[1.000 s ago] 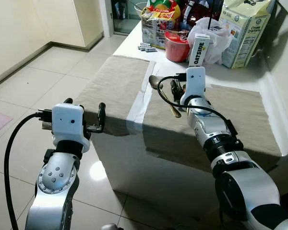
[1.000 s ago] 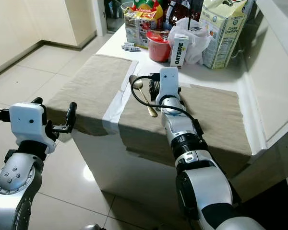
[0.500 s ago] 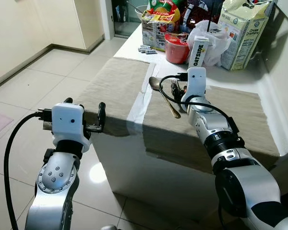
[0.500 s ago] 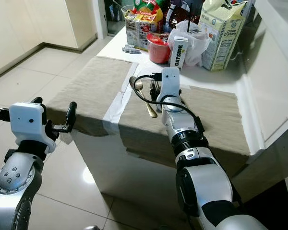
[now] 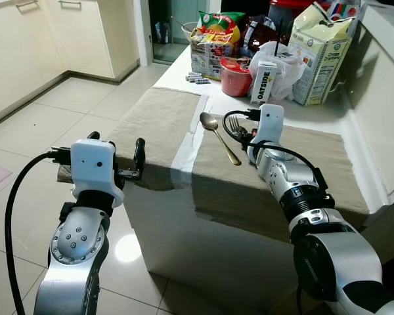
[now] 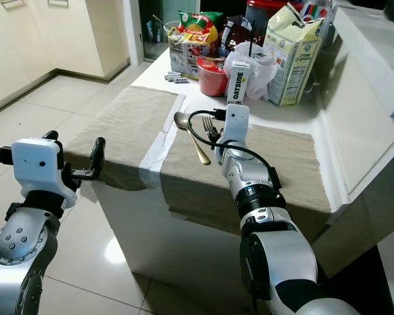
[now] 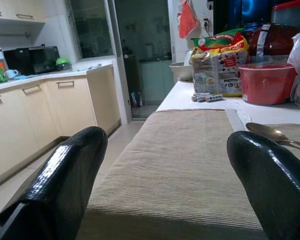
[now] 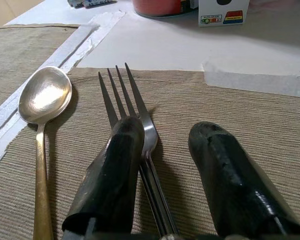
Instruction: Setting the table
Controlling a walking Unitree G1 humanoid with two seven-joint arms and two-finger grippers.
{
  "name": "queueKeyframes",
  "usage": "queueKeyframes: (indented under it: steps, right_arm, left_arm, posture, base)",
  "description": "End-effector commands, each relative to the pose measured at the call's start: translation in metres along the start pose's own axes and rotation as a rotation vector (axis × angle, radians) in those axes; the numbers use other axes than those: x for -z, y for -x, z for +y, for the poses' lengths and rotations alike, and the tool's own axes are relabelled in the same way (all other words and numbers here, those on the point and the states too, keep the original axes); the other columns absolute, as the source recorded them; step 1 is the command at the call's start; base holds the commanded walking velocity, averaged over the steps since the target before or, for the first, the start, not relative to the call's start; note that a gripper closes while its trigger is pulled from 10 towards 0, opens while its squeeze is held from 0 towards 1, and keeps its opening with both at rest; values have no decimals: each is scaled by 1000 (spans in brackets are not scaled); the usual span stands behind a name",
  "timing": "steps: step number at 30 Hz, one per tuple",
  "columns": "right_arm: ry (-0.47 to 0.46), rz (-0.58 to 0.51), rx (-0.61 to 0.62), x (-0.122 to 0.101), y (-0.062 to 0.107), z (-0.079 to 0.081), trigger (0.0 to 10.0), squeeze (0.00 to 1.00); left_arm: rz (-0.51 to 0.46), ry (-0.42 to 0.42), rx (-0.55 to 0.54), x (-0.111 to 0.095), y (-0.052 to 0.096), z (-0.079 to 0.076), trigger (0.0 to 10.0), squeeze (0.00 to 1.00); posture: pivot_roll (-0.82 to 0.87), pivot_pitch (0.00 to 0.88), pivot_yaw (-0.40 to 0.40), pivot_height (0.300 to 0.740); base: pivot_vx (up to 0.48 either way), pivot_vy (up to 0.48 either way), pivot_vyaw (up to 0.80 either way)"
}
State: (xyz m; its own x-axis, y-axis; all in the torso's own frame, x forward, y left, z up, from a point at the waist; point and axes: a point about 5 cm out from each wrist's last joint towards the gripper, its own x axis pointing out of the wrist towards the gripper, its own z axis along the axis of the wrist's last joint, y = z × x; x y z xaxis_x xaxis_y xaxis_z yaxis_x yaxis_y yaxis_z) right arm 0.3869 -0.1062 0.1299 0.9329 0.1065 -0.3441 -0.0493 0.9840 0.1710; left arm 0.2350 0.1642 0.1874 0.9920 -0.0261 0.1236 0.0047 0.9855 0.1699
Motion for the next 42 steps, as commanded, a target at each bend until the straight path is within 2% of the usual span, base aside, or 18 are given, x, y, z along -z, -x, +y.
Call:
queueKeyframes:
  steps: [1,6,8,9,10,11,12,15,16,19,26,28,29,30,32,33,37,42]
  right_arm:
    - [3,125,-4,33,1,0,0,0]
    - [20,93,-24,28,1,5,0,0]
    - [47,39,-41,20,1,10,0,0]
    - [102,-30,-49,10,2,13,0,0]
    - [102,-30,-49,10,2,13,0,0]
    - [188,-164,-67,-11,5,20,0,0]
    - [188,-164,-67,-11,5,20,0,0]
    - [313,-419,-93,-48,16,34,0,0]
    - [313,-419,-93,-48,16,34,0,0]
    - [393,-609,-116,-72,30,45,0,0]
    - [392,-774,-168,-90,48,56,0,0]
    - [373,-752,-153,-89,47,54,0,0]
    - [348,-706,-136,-86,43,51,431,0]
    - [314,-646,-105,-81,38,45,10000,0]
    - [294,-612,-85,-77,35,41,10000,0]
    - [274,-565,-66,-72,32,36,10000,1000]
    - [228,-491,-25,-64,32,23,10000,1000]
    - [240,-511,-15,-66,37,18,10000,1000]
  left_arm:
    - [-25,-15,11,-6,-4,0,10000,0]
    - [-36,-17,10,-8,-5,0,10000,0]
    - [-41,-20,9,-9,-6,1,10000,0]
    - [-45,-19,7,-10,-7,1,10000,0]
    - [-45,-19,7,-10,-7,1,10000,0]
    - [-52,-19,4,-11,-8,2,10000,0]
    - [-52,-19,4,-11,-8,2,10000,0]
    - [-57,-20,4,-12,-9,2,10000,0]
    - [-57,-20,4,-12,-9,2,10000,0]
    - [-60,-19,3,-12,-9,2,10000,0]
    - [-60,-16,4,-12,-9,1,10000,0]
    - [-60,-15,5,-12,-9,1,10000,0]
    - [-60,-16,6,-12,-9,1,10000,0]
    - [-60,-16,6,-12,-9,1,10000,0]
    - [-61,-17,6,-13,-9,1,10000,0]
    - [-61,-17,6,-13,-10,1,10000,0]
    - [-61,-19,5,-13,-9,1,10000,0]
    - [-60,-19,6,-13,-10,1,10000,0]
  posture:
    - [78,9,20,728]
    - [78,12,23,728]
    - [78,12,23,728]
    - [79,14,24,728]
    - [79,14,24,728]
    - [79,14,24,728]
    - [79,14,24,728]
    - [78,19,26,728]
    - [78,19,26,728]
    - [78,19,26,728]
    - [78,19,26,728]
    - [78,19,26,728]
    - [78,19,26,728]
    - [72,25,28,728]
    - [72,25,28,728]
    - [72,25,28,728]
    - [72,28,29,728]
    - [64,26,29,728]
  base:
    - [0,0,0]
    - [0,0,0]
    - [0,0,0]
    - [0,0,0]
    - [0,0,0]
    - [0,0,0]
    - [0,0,0]
    - [0,0,0]
    - [0,0,0]
    - [0,0,0]
    - [0,0,0]
    - [0,0,0]
    - [0,0,0]
    - [0,0,0]
    - [0,0,0]
    - [0,0,0]
    - [0,0,0]
    - [0,0,0]
